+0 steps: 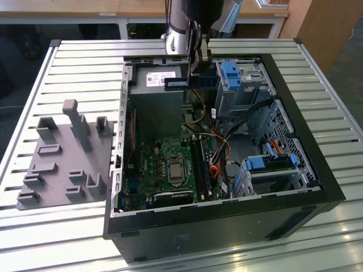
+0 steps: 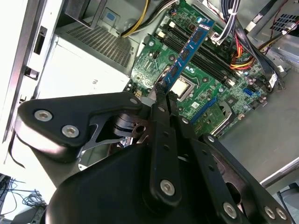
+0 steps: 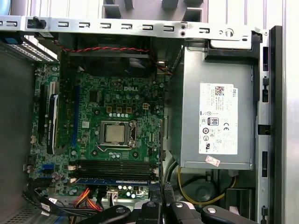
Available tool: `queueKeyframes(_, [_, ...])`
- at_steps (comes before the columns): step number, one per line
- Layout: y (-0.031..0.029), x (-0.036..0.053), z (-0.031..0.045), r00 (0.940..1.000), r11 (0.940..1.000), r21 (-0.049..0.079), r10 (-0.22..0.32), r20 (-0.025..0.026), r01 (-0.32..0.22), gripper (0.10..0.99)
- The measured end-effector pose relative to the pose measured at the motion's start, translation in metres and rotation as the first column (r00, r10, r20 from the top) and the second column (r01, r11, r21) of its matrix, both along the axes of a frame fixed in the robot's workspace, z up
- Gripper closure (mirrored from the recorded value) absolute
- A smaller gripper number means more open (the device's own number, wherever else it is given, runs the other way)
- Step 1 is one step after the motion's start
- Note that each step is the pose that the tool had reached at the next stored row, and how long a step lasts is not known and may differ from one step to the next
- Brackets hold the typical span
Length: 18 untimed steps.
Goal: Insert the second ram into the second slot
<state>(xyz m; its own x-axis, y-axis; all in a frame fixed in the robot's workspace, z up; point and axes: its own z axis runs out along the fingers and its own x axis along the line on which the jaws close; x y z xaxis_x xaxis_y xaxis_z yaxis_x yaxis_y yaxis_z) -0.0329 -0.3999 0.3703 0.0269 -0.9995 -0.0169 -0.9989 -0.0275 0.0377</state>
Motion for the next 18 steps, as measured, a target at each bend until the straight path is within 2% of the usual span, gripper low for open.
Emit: queueKeyframes(18, [-0.0097, 0.0, 0.0, 1.0, 1.0, 0.0, 0.0, 0.0, 0.0, 0.949])
